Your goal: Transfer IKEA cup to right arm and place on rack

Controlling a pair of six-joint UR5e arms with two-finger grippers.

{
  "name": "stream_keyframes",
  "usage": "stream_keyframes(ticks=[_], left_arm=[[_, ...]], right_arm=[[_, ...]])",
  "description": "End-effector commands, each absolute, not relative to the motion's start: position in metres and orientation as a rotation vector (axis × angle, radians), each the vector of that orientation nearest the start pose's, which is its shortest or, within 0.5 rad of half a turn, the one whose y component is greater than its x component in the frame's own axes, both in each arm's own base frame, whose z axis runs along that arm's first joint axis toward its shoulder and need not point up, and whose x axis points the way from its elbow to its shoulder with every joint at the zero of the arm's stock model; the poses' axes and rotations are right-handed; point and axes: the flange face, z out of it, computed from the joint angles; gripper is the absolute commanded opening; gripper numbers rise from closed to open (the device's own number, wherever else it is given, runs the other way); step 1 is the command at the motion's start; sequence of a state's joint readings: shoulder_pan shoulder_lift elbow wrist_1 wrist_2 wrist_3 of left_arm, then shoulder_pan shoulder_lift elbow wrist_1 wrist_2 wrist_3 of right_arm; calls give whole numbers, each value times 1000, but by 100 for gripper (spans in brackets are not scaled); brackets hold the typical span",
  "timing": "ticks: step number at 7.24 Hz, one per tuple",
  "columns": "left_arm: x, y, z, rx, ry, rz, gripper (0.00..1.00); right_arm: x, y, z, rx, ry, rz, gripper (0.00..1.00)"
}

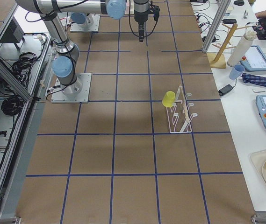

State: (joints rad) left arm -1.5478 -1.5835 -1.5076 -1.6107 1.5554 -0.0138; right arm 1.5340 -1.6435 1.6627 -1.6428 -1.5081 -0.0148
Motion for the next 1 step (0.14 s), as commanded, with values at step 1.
stream_keyframes(ticks=[1], left_arm=[[-123,-501,509,-58,3158,-19,100]], right_arm=[[121,-469,489,26,3090,-95,100]])
